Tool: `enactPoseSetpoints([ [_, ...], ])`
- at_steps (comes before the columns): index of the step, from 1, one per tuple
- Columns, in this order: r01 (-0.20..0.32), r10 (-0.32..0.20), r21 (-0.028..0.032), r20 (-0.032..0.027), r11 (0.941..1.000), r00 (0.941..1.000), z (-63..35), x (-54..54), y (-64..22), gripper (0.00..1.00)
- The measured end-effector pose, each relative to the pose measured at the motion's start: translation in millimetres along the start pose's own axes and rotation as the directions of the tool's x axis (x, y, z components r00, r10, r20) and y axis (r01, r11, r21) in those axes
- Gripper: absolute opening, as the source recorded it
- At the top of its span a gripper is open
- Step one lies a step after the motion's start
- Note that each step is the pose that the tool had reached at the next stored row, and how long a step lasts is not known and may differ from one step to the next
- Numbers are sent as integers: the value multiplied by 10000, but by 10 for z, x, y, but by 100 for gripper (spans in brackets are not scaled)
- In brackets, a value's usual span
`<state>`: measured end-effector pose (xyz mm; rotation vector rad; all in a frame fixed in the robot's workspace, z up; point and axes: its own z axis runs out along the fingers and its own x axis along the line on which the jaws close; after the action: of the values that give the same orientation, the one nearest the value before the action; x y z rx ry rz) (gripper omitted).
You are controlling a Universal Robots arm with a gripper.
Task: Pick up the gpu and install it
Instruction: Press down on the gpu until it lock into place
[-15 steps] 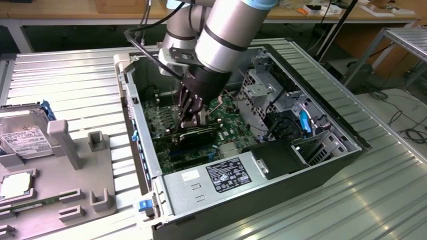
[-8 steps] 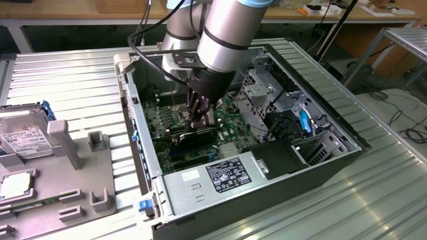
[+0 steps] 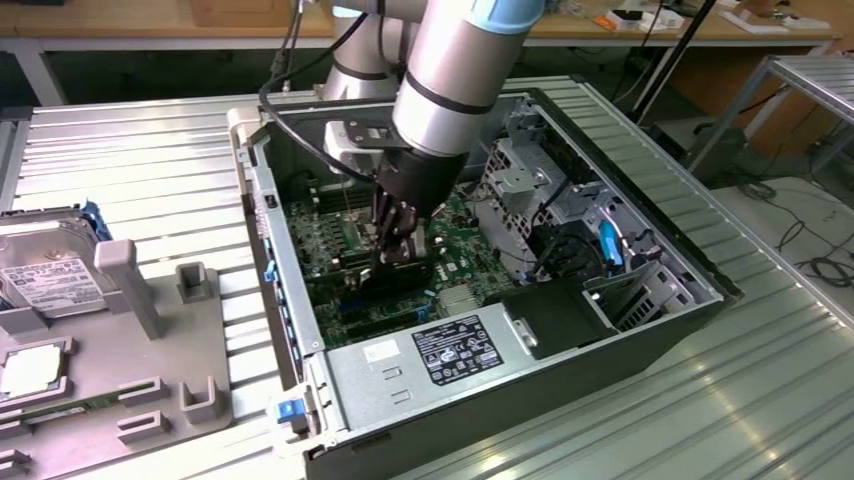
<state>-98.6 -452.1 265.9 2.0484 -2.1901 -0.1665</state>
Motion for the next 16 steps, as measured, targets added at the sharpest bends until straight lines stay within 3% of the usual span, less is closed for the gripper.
enactPoseSetpoints([
  [2,2,-2,10,27,10000,10000,-31,-2,6,11],
  [4,-1,1,-34,0,10000,10000,-157,4,29,11],
  [10,0,0,-68,-2,10000,10000,-479,13,86,11],
  [16,1,-1,-71,-1,10000,10000,-497,13,89,11],
])
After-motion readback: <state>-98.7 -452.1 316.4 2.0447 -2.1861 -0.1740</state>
